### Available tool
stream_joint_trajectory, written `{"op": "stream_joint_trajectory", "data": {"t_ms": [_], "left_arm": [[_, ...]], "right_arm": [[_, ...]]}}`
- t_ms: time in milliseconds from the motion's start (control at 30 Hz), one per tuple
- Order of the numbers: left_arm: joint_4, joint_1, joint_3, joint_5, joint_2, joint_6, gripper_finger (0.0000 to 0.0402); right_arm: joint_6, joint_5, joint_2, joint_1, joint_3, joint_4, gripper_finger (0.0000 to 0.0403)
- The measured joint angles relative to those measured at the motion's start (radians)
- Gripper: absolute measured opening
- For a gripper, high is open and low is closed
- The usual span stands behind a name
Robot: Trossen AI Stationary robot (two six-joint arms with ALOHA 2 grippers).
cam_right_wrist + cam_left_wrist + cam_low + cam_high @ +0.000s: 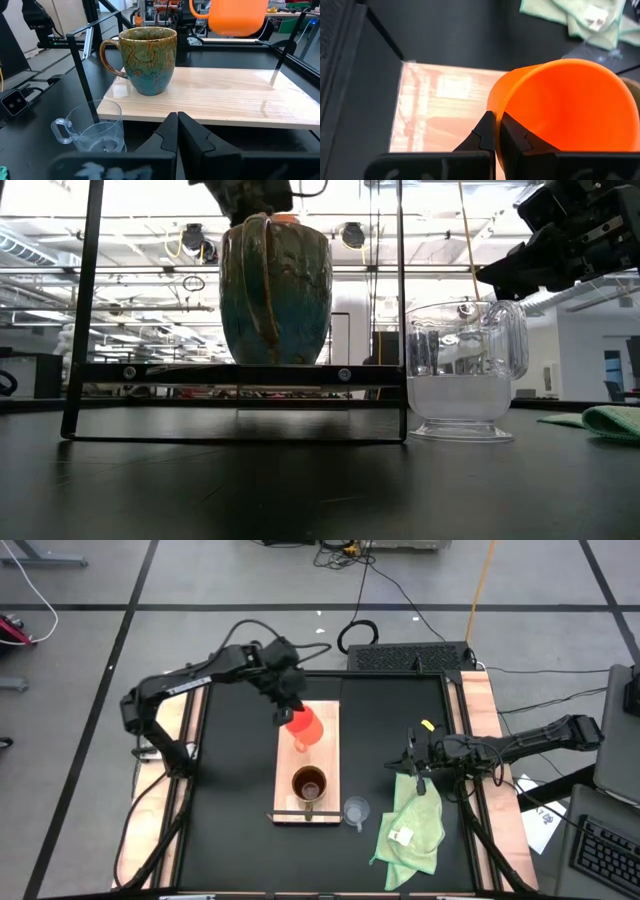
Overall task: Stack small to large cups/mugs on shelf
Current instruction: Put the orange mug on the shelf
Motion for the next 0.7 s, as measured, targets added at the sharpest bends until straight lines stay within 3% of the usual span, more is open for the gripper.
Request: {"op": "stream_joint_trajectory", "data": {"t_ms": [233,700], "left_arm": [[-0.063,-0.006,0.033,-0.010,0.082,0.026,0.0004],[-0.095,-0.106,0.033,-0.153,0.121,-0.026,0.0004]], "right_arm": [[0.000,0.000,0.000,0.000,0.000,-0.001,0.0000],[0.000,0.000,0.000,0.000,0.000,0.000,0.0000]]}}
